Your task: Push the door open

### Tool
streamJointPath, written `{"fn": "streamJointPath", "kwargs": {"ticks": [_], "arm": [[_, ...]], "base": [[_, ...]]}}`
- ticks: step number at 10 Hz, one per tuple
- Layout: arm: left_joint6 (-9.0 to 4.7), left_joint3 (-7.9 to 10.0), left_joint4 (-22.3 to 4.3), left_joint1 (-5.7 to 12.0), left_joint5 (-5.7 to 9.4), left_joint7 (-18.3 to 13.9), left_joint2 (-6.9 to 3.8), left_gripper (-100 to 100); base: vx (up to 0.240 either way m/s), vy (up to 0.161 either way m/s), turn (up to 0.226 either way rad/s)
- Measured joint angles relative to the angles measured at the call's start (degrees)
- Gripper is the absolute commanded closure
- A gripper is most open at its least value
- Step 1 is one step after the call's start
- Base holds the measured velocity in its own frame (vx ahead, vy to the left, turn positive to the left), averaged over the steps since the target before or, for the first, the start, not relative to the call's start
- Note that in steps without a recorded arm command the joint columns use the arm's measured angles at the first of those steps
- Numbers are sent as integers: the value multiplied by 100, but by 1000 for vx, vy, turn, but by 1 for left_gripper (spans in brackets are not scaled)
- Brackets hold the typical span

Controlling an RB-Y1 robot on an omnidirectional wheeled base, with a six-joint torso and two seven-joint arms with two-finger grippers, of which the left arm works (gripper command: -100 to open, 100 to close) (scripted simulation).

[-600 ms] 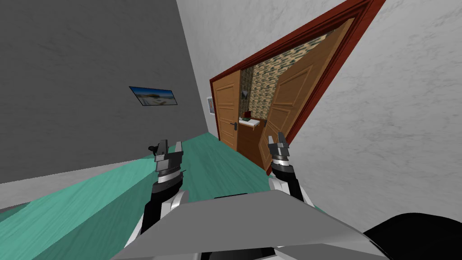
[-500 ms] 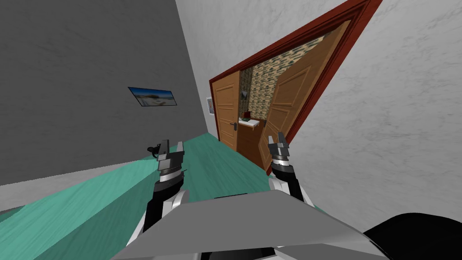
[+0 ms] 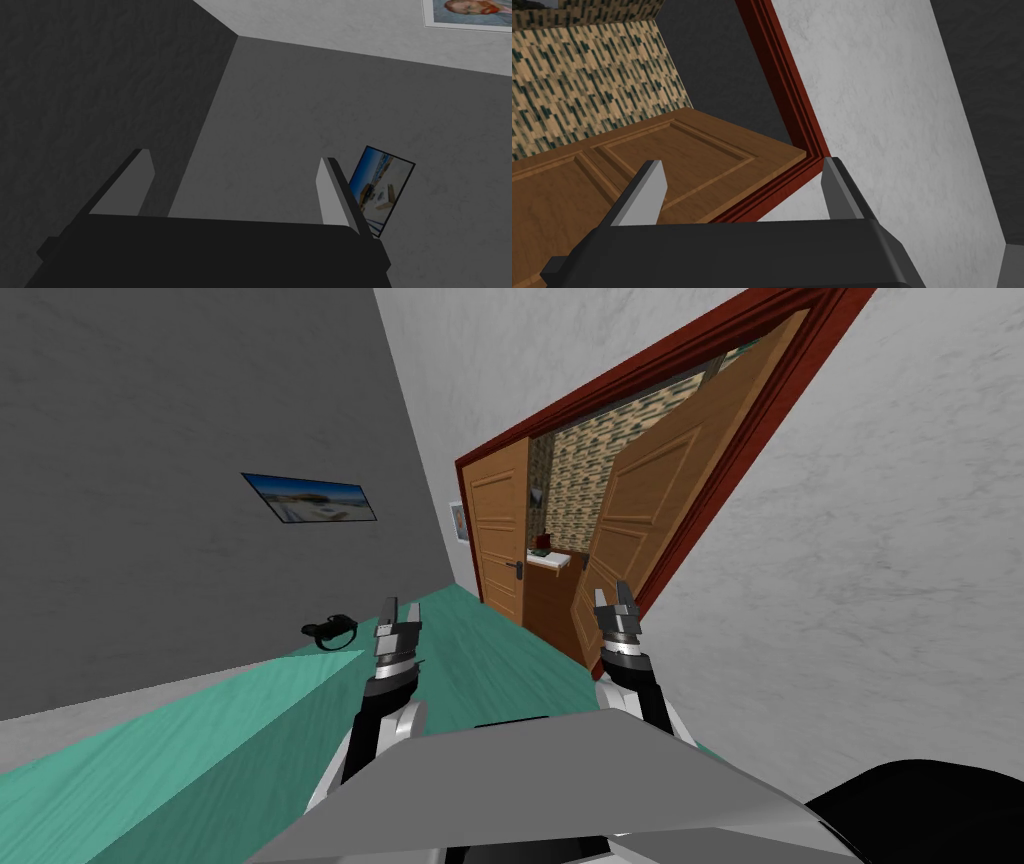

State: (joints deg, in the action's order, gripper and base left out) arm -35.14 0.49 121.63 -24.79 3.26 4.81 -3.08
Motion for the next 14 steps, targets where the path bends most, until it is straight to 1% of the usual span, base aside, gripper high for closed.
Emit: {"fn": "streamJointPath", "kwargs": {"ticks": [1,3,5,8,9,12,14], "arm": [[23,1,-100,51,-15,-32,-33,-100],[64,5,-319,217,-50,-81,-65,-100],[71,-5,-525,328,-87,-127,-96,-100],[102,-49,-819,498,-161,-183,-113,-100],[126,-35,-930,575,-171,-220,-145,-100],[161,-60,-1302,807,-244,-291,-167,-100],[198,-53,-1536,960,-278,-365,-212,-100]], "base": [[91,24,-41],[81,16,-55],[85,36,-60],[94,33,-64],[97,32,-90],[89,38,-68],[93,36,-80]]}}
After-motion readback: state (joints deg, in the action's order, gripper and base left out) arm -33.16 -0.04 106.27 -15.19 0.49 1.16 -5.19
